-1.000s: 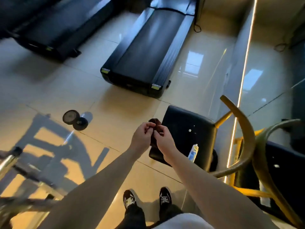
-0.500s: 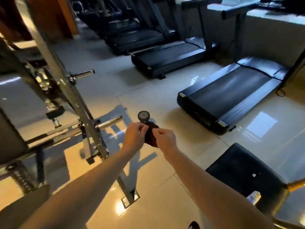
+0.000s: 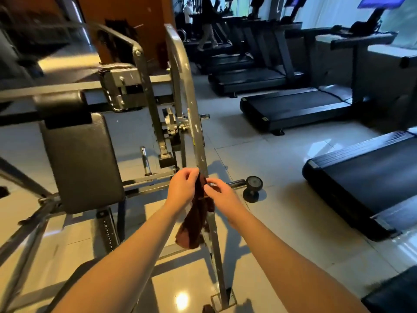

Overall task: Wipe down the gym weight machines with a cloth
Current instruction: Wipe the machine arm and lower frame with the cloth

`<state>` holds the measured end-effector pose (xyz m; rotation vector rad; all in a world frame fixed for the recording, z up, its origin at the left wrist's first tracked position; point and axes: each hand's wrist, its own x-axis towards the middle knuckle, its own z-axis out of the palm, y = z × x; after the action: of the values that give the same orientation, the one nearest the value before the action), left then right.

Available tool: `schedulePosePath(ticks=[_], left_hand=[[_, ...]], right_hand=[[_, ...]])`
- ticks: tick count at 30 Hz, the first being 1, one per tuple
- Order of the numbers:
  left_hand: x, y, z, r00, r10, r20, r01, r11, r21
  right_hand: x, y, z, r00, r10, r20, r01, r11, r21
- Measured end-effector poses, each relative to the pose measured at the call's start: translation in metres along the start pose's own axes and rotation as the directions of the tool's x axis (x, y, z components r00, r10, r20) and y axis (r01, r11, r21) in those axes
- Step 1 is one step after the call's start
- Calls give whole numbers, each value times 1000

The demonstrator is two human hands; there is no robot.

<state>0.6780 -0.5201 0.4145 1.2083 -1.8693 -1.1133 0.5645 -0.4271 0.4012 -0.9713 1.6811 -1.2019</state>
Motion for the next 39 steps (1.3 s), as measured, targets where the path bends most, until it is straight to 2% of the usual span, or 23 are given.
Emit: schedulePosePath(ticks=[2, 5, 9, 11, 13, 15, 18, 20, 21, 24, 26, 28, 31, 34, 36, 39], left_hand=[[22, -5, -18, 1000, 7, -25, -8, 998, -64], [60, -13, -42, 999, -20, -43, 12, 987, -160], [110, -24, -77, 998, -10, -69, -8, 968, -249], [132, -35, -96, 1000, -29, 2, 28, 965, -261], [149, -48, -111, 994, -30, 107, 59, 960, -275], [166, -54, -126, 993, 19, 115, 10, 971, -240], [199, -51, -149, 999, 45, -29, -50, 974, -221], [219, -53, -168, 994, 27, -108, -53, 968, -244], [228, -56, -177, 993, 14, -121, -46, 963, -266], [252, -57, -202, 998, 29, -48, -43, 949, -312], [270, -52, -210, 999, 33, 16, -26, 938, -346], [287, -51, -213, 997, 47, 64, -21, 936, -352], [319, -52, -220, 992, 119, 29, -109, 963, -246], [355, -52, -222, 993, 116, 4, -113, 976, -189], [379, -51, -217, 992, 125, 2, -121, 966, -230], [402, -45, -204, 989, 148, -4, -142, 944, -299]], right_hand=[[28, -10, 20, 999, -42, 0, 42, 996, -73], [78, -25, 47, 992, -74, -107, 59, 989, -135], [140, -61, 74, 988, -60, -144, 67, 997, 46], [169, -81, 86, 986, -82, -145, 109, 975, 194], [190, -100, 99, 988, -102, -117, 129, 958, 255], [209, -114, 115, 985, -133, -109, 154, 963, 222], [237, -128, 139, 961, -210, -178, 219, 975, 32], [256, -132, 158, 932, -268, -243, 244, 962, -126], [262, -135, 168, 929, -286, -235, 255, 955, -151], [268, -150, 196, 941, -323, -103, 317, 946, -69], [278, -159, 205, 929, -344, -137, 345, 938, -21], [298, -166, 204, 897, -353, -268, 349, 935, -63], [335, -176, 194, 825, -408, -390, 350, 912, -214], [369, -202, 181, 708, -519, -479, 430, 855, -292], [396, -226, 172, 653, -576, -491, 461, 817, -346], [430, -253, 168, 639, -629, -442, 508, 777, -372]])
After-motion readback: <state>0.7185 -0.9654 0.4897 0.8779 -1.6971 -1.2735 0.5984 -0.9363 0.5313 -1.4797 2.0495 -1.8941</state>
